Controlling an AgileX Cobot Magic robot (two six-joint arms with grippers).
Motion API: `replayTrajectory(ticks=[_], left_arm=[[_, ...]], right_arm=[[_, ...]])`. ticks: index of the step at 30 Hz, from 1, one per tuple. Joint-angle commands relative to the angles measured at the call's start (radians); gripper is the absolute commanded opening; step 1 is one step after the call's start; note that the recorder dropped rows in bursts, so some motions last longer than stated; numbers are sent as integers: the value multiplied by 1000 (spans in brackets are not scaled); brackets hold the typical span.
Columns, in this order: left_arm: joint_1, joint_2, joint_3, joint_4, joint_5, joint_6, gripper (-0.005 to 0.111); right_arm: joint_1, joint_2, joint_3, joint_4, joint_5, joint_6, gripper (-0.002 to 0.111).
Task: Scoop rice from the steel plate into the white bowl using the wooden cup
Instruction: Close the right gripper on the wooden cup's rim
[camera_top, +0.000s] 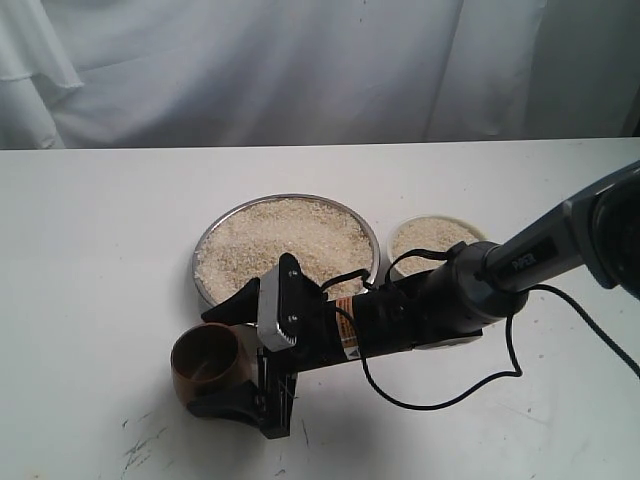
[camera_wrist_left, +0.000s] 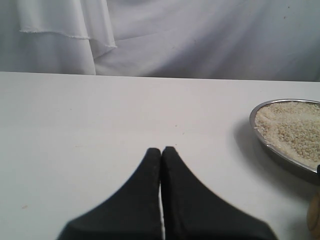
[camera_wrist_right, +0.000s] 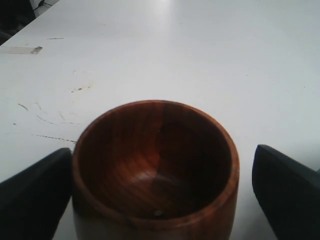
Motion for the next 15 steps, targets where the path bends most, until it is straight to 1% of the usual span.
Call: replayTrajectory(ticks=[1, 15], left_arm=[[-2, -5, 5, -1, -6, -3, 0], [-2, -5, 5, -1, -6, -3, 0]], right_arm=[[5, 3, -5, 2, -7, 5, 86], [5, 3, -23, 22, -14, -30, 86]])
